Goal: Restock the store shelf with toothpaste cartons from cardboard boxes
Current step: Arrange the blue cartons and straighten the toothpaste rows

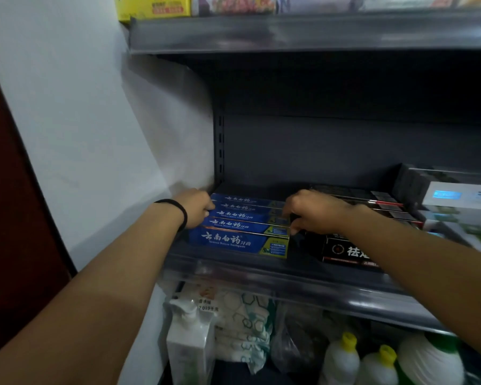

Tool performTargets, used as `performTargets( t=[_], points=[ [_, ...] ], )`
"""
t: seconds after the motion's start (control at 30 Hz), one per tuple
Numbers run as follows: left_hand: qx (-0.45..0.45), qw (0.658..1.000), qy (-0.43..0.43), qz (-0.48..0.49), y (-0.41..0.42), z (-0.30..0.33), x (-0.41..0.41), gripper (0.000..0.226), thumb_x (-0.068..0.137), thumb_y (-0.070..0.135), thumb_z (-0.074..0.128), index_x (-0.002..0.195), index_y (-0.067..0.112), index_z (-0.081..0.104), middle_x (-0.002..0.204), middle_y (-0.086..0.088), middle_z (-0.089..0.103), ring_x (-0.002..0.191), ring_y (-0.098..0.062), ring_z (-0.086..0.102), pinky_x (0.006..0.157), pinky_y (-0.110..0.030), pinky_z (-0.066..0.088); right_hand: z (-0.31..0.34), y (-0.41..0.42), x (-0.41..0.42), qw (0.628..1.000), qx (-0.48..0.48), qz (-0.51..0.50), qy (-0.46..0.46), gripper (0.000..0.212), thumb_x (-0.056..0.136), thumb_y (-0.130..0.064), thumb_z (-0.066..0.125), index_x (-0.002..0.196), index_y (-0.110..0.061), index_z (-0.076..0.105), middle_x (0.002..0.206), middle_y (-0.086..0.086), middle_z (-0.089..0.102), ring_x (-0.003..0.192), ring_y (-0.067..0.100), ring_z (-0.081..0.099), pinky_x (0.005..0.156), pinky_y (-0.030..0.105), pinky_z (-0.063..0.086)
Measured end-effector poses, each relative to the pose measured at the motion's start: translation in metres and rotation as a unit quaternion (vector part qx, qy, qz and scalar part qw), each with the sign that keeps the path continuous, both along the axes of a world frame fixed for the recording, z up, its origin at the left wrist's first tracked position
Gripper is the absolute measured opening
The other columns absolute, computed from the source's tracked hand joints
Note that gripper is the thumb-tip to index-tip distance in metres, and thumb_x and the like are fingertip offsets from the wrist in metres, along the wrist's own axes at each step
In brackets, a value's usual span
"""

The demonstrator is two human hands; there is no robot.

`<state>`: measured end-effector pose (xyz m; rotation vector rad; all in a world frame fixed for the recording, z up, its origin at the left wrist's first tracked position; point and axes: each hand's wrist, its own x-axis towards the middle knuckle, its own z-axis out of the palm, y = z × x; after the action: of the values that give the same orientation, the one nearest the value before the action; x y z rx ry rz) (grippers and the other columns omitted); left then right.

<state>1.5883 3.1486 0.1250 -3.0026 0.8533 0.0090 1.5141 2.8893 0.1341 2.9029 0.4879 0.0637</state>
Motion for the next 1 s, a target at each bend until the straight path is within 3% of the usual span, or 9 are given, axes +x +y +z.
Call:
performTargets(
  t=[0.1, 0.33, 0.47, 0.57, 0.67, 0.8, 1.0],
  points=[
    [-0.001, 1.000, -0.003, -0.003, 0.001, 0.001, 0.002, 0.025, 0.098, 0.012, 0.045, 0.113, 0.006, 0.064, 0.111, -0.012, 0.064, 0.102, -0.025, 0.057, 0.093, -0.034, 0.043, 0.001, 0.000, 0.001, 1.000, 0.007, -0.001, -0.006, 0.027, 0.082, -0.033, 0.073, 0.101, -0.014, 0.068, 0.104, 0.006, 0.062, 0.096, 0.024, 0.058, 0.079, 0.039, 0.050],
    [-0.024, 1.000, 0.011, -0.001, 0.001, 0.004, 0.000, 0.029, 0.099, 0.015, 0.045, 0.124, 0.009, 0.059, 0.121, -0.011, 0.060, 0.109, -0.026, 0.055, 0.091, -0.028, 0.038, 0.005, 0.001, -0.003, 1.000, 0.006, 0.002, 0.007, 0.040, 0.079, -0.034, 0.076, 0.113, -0.016, 0.064, 0.109, 0.003, 0.060, 0.100, 0.022, 0.057, 0.083, 0.038, 0.050],
    [-0.031, 0.999, 0.041, -0.015, 0.004, 0.007, -0.005, 0.032, 0.098, 0.026, 0.049, 0.120, 0.007, 0.061, 0.120, -0.010, 0.061, 0.113, -0.028, 0.055, 0.096, -0.032, 0.040, 0.010, 0.002, -0.014, 0.999, 0.007, -0.003, 0.034, 0.057, 0.076, -0.039, 0.078, 0.125, -0.015, 0.059, 0.123, 0.004, 0.057, 0.112, 0.021, 0.052, 0.093, 0.038, 0.047],
    [0.001, 0.998, 0.051, -0.025, 0.007, 0.007, -0.009, 0.043, 0.092, 0.036, 0.057, 0.126, 0.010, 0.059, 0.130, -0.007, 0.058, 0.116, -0.024, 0.054, 0.101, -0.037, 0.041, 0.012, 0.005, -0.024, 0.998, 0.026, 0.002, 0.062, 0.062, 0.077, -0.042, 0.076, 0.129, -0.014, 0.057, 0.127, 0.004, 0.056, 0.115, 0.021, 0.051, 0.096, 0.039, 0.046],
    [0.038, 0.998, 0.030, -0.027, 0.006, 0.005, -0.016, 0.049, 0.088, 0.035, 0.063, 0.131, 0.011, 0.055, 0.132, -0.008, 0.055, 0.118, -0.024, 0.052, 0.102, -0.039, 0.041, 0.009, 0.007, -0.028, 0.997, 0.034, 0.013, 0.066, 0.053, 0.081, -0.045, 0.072, 0.123, -0.016, 0.061, 0.120, 0.004, 0.059, 0.108, 0.021, 0.054, 0.091, 0.042, 0.049],
    [0.054, 0.998, -0.026, -0.030, 0.003, 0.002, -0.020, 0.041, 0.088, 0.027, 0.064, 0.125, 0.010, 0.058, 0.128, -0.009, 0.057, 0.115, -0.025, 0.053, 0.100, -0.038, 0.042, 0.006, 0.009, -0.025, 0.999, 0.014, 0.017, 0.037, 0.038, 0.083, -0.046, 0.069, 0.103, -0.014, 0.065, 0.105, 0.006, 0.059, 0.095, 0.021, 0.054, 0.082, 0.043, 0.050],
    [0.063, 0.997, -0.037, -0.032, 0.004, -0.001, -0.022, 0.046, 0.089, 0.027, 0.063, 0.132, 0.013, 0.054, 0.132, -0.008, 0.055, 0.120, -0.024, 0.051, 0.103, -0.039, 0.040, 0.003, 0.011, -0.025, 1.000, -0.002, 0.015, 0.022, 0.038, 0.083, -0.048, 0.068, 0.095, -0.012, 0.065, 0.098, 0.007, 0.061, 0.088, 0.023, 0.057, 0.077, 0.042, 0.050]
  ],
)
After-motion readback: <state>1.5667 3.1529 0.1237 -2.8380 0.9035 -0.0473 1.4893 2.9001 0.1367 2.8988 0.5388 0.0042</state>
